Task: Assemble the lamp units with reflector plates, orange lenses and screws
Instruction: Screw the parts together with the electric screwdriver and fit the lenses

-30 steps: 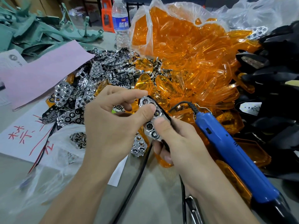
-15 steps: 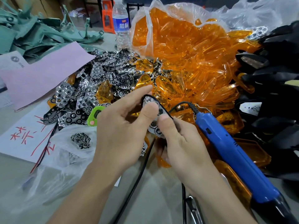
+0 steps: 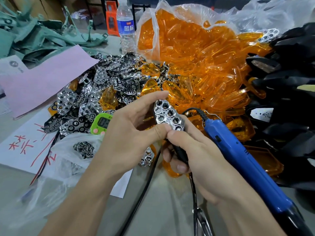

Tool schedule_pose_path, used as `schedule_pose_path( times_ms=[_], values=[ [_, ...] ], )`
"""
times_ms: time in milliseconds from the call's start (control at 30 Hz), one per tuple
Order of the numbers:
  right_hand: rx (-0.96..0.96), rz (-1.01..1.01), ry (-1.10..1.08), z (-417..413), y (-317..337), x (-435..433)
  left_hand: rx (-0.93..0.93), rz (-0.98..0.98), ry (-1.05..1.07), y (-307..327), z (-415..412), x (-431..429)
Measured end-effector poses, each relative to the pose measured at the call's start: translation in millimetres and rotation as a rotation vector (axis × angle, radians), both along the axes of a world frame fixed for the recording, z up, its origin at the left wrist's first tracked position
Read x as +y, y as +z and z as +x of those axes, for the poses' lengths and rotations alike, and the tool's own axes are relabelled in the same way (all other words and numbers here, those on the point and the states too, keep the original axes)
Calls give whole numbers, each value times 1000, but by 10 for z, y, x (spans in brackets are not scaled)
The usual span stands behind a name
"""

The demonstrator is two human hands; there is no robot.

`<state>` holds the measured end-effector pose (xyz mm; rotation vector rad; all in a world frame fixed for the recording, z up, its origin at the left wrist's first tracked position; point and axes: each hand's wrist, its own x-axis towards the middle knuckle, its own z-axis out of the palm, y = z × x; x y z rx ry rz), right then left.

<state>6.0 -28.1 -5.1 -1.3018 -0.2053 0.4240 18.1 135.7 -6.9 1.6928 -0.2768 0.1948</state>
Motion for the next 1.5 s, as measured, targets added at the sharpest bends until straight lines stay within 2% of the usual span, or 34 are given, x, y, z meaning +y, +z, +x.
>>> schedule_pose_path(
  times_ms=[67, 233, 467, 633, 1000, 1100, 1267, 1400, 1500],
  values=[
    [-40, -17, 21, 1, -12, -6, 3, -21, 11, 19, -5, 16],
    [-90, -45, -91, 21, -67, 44, 15, -19, 52, 26, -17, 15],
    [-66, -8, -89, 10, -38, 47, -1, -30, 87, 22, -28, -6],
    [-48, 41, -138, -10, -21, 105, 150, -179, 11, -19, 14, -74],
    [-169, -265, -258, -6, -211, 211, 50, -93, 94, -19, -20, -87],
    [-154, -263, -190, 14, -175, 196, 107, -120, 90, -20, 0, -59],
    [-70, -138, -129, 1, -80, 174, 298, -320, -27, 27, 24, 31],
    [73, -51, -99, -26, -33, 176, 246, -275, 74, 8, 37, -8],
    [141, -64, -7, -10, -30, 108, 267, -375, 180, 16, 80, 17]
  ],
)
